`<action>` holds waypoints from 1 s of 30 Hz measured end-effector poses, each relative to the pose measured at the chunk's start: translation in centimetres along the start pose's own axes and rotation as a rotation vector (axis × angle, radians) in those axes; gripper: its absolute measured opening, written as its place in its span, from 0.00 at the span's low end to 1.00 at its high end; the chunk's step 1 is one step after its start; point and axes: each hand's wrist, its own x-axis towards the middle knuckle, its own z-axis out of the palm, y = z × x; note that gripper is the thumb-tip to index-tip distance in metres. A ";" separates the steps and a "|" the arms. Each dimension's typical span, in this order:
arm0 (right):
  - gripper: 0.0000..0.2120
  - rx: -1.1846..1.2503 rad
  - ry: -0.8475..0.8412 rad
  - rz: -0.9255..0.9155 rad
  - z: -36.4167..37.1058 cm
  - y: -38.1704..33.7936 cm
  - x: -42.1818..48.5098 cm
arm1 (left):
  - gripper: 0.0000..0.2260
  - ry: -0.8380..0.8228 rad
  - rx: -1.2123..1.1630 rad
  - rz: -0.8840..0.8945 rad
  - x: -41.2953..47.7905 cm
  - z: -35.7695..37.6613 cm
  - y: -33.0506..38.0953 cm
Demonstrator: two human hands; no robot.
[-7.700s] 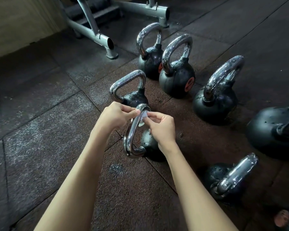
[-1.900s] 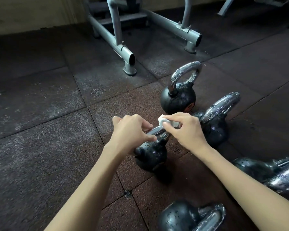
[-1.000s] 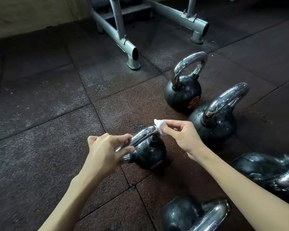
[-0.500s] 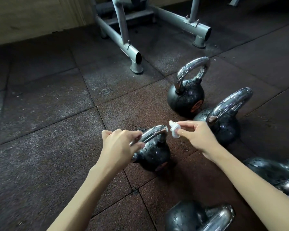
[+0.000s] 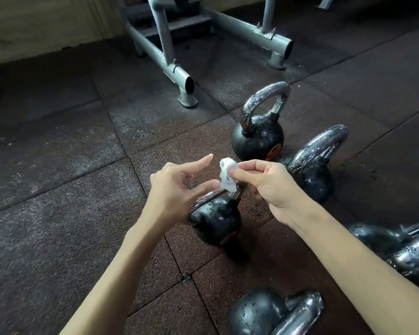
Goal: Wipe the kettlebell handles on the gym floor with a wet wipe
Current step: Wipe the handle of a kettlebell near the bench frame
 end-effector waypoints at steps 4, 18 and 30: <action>0.07 0.012 -0.073 0.065 1.9 -0.1 0.2 | 0.22 0.036 -0.085 0.036 -0.5 -0.4 -0.1; 0.21 -1.327 -0.095 -0.539 -0.6 0.1 2.8 | 0.15 0.051 0.014 -0.082 -2.2 -1.7 -3.5; 0.25 -1.145 0.001 -0.457 -2.6 3.7 4.9 | 0.08 -0.107 0.271 -0.148 1.0 0.6 -0.9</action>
